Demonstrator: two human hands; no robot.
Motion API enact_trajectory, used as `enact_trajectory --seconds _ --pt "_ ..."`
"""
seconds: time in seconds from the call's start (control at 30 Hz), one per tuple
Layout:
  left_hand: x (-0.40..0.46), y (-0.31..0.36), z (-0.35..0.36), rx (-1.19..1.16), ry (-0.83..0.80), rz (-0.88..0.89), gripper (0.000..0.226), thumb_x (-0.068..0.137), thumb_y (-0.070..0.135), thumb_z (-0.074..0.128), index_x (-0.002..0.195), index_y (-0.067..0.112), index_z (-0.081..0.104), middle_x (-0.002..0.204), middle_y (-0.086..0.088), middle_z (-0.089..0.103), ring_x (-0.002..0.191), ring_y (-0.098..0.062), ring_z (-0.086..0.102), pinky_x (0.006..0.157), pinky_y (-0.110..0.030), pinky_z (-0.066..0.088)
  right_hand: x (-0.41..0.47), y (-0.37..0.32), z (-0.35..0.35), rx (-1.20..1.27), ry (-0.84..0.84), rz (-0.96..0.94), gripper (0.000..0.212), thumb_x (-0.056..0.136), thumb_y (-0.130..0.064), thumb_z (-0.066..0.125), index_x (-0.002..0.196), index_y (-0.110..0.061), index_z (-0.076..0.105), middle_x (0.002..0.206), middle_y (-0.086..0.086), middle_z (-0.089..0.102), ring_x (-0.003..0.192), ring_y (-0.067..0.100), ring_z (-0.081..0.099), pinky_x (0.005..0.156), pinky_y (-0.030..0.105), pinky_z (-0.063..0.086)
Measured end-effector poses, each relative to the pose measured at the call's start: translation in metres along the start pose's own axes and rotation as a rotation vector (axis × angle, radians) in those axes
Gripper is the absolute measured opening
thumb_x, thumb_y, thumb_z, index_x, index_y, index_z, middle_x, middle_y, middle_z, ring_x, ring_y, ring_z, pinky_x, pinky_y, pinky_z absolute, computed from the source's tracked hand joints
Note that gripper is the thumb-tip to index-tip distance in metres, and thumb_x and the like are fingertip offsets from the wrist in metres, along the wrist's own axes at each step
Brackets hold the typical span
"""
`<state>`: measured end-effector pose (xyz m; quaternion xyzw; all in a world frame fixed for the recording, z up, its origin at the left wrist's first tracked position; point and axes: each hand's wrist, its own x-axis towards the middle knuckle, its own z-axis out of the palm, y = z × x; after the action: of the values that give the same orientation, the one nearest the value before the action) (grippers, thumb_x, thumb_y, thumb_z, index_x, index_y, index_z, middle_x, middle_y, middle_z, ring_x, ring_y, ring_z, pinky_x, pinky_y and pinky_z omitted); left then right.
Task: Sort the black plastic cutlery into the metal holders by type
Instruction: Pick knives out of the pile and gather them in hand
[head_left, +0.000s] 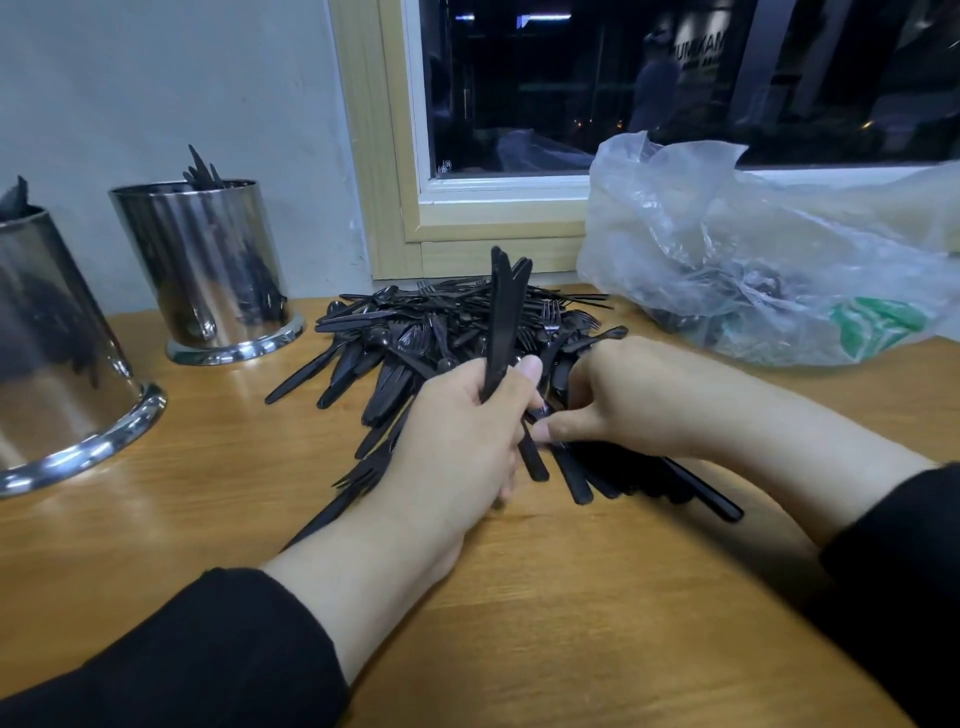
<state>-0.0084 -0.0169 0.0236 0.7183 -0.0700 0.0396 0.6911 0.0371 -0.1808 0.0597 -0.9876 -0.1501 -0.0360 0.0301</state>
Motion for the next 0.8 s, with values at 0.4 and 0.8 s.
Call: enact_trajectory --seconds 0.4,0.8 --pt "0.005 0.007 -0.011 -0.095 0.092 -0.024 0.03 0.103 0.038 0.058 0.089 0.012 0.063 0.052 0.01 0.036 0.044 -0.01 0.028 0.044 -0.026 0.026 -0.003 -0.007 0.001 0.046 -0.03 0.094 0.03 0.084 -0.047 0.068 0.085 -0.017 0.067 0.077 0.002 0.065 0.075 0.024 0.064 0.067 0.035 0.055" --pt "0.01 0.006 -0.015 -0.199 0.173 -0.04 0.033 0.105 0.037 0.056 0.1 0.007 0.068 0.053 0.005 0.034 0.044 -0.011 0.029 0.042 -0.026 0.025 -0.003 0.003 -0.012 0.641 0.0 -0.014 0.035 0.088 -0.033 0.076 0.065 -0.015 0.057 0.05 -0.008 0.044 0.044 0.007 0.037 0.051 0.023 0.033"
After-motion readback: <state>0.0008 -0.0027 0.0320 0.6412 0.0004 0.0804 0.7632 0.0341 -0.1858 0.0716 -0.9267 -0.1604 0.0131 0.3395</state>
